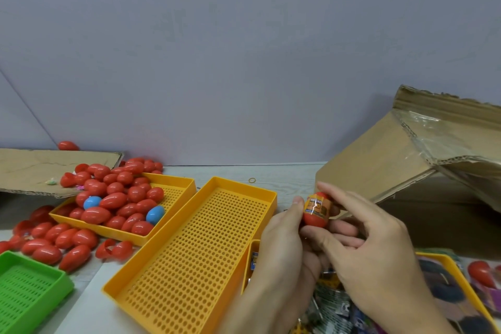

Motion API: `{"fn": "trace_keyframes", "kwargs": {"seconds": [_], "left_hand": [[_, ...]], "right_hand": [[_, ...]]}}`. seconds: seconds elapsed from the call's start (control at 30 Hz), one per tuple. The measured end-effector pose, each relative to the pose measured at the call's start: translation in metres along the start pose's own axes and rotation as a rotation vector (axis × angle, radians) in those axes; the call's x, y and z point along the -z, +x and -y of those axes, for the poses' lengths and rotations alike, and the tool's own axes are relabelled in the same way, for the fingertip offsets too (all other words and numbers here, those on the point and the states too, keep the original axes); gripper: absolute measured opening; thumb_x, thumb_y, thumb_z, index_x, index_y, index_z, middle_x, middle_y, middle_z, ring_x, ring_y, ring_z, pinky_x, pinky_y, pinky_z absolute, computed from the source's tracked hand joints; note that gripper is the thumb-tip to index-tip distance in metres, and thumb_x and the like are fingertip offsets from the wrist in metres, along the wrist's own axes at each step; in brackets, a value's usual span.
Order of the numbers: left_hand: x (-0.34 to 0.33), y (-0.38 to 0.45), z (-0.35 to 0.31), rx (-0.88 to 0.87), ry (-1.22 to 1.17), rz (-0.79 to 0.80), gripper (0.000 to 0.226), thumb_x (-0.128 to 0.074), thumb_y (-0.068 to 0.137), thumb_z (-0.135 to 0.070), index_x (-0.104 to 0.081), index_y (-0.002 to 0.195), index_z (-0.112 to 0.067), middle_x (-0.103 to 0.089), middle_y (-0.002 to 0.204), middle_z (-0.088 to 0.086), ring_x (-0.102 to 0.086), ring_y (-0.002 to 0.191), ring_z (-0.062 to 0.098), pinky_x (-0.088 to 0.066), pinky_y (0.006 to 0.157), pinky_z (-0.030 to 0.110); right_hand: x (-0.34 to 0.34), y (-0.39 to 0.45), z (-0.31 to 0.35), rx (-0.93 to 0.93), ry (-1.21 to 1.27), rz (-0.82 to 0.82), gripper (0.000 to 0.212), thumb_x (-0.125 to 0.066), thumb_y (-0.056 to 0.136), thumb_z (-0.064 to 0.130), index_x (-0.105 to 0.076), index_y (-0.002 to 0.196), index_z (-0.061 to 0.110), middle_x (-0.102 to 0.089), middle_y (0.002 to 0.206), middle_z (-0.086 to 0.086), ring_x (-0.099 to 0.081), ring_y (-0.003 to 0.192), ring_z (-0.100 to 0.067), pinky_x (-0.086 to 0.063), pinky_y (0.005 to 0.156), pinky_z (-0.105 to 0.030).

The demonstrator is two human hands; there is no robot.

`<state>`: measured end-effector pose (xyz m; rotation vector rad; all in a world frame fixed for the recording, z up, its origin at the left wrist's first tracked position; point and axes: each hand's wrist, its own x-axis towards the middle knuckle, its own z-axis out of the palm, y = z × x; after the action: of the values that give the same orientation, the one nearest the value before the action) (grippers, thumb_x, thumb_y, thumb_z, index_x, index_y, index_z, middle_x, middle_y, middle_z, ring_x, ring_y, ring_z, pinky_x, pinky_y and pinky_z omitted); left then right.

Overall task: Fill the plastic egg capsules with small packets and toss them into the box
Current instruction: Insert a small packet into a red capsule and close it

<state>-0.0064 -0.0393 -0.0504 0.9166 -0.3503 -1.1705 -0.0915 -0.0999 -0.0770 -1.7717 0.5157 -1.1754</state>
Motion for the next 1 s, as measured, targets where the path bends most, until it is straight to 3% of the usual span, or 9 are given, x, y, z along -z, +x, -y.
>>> {"fn": "trace_keyframes", "kwargs": {"seconds": [0.1,0.3,0.43,0.53,0.67,0.77,1.0], "left_hand": [[0.0,-0.002,-0.001,0.026,-0.012,0.012,0.049,-0.036,0.105,-0.032,-0.054,0.105,0.014,-0.064,0.065,0.027,-0.066,0.049,0.032,-0.055,0.046,0.031],[-0.003,0.001,0.002,0.016,-0.026,-0.036,0.048,-0.038,0.105,-0.033,-0.049,0.121,0.01,-0.067,0.074,0.029,-0.067,0.054,0.035,-0.057,0.049,0.033],[-0.001,0.005,0.005,-0.009,0.015,-0.061,0.045,-0.038,0.105,-0.034,-0.052,0.116,0.008,-0.067,0.069,0.028,-0.068,0.052,0.031,-0.054,0.046,0.03],[0.003,0.006,0.006,-0.056,0.029,-0.087,0.039,-0.045,0.102,-0.032,-0.055,0.109,0.005,-0.069,0.074,0.025,-0.069,0.057,0.033,-0.057,0.053,0.033],[0.01,0.009,0.005,-0.126,0.104,-0.12,0.032,-0.064,0.093,-0.027,-0.064,0.09,0.005,-0.069,0.086,0.022,-0.07,0.07,0.038,-0.06,0.06,0.036],[0.011,0.009,0.005,-0.149,0.203,-0.081,0.023,-0.062,0.095,-0.017,-0.07,0.096,0.004,-0.073,0.095,0.021,-0.072,0.079,0.035,-0.061,0.069,0.035],[0.011,0.008,0.003,-0.138,0.109,-0.025,0.028,-0.056,0.096,-0.013,-0.065,0.107,0.011,-0.072,0.1,0.026,-0.072,0.081,0.034,-0.061,0.074,0.035]], "right_hand": [[0.001,0.0,0.002,-0.008,0.03,-0.006,0.053,-0.08,0.057,0.024,-0.064,0.101,0.047,-0.066,0.098,0.028,-0.07,0.073,0.003,-0.055,0.061,-0.01],[0.0,0.0,0.001,-0.017,0.011,-0.063,0.045,-0.08,0.06,0.026,-0.064,0.095,0.051,-0.07,0.089,0.027,-0.07,0.069,0.005,-0.054,0.059,-0.009],[0.0,0.0,-0.001,-0.015,-0.042,-0.044,0.052,-0.083,0.069,0.009,-0.064,0.097,0.048,-0.068,0.095,0.03,-0.07,0.074,0.008,-0.054,0.06,-0.008],[0.003,0.0,0.001,0.002,-0.145,-0.011,0.041,-0.081,0.071,0.019,-0.066,0.101,0.042,-0.068,0.095,0.023,-0.065,0.083,0.012,-0.046,0.062,-0.001],[0.008,0.001,-0.001,-0.007,-0.317,0.002,0.043,-0.08,0.077,0.014,-0.069,0.115,0.032,-0.063,0.102,0.027,-0.051,0.1,0.019,-0.038,0.067,0.006],[0.008,0.001,-0.002,-0.027,-0.352,0.012,0.044,-0.077,0.081,0.011,-0.068,0.121,0.027,-0.062,0.104,0.028,-0.048,0.104,0.02,-0.036,0.069,0.007],[0.006,0.0,-0.001,0.007,-0.403,0.028,0.042,-0.073,0.083,0.009,-0.065,0.118,0.03,-0.06,0.099,0.027,-0.055,0.098,0.007,-0.041,0.074,0.0]]}}
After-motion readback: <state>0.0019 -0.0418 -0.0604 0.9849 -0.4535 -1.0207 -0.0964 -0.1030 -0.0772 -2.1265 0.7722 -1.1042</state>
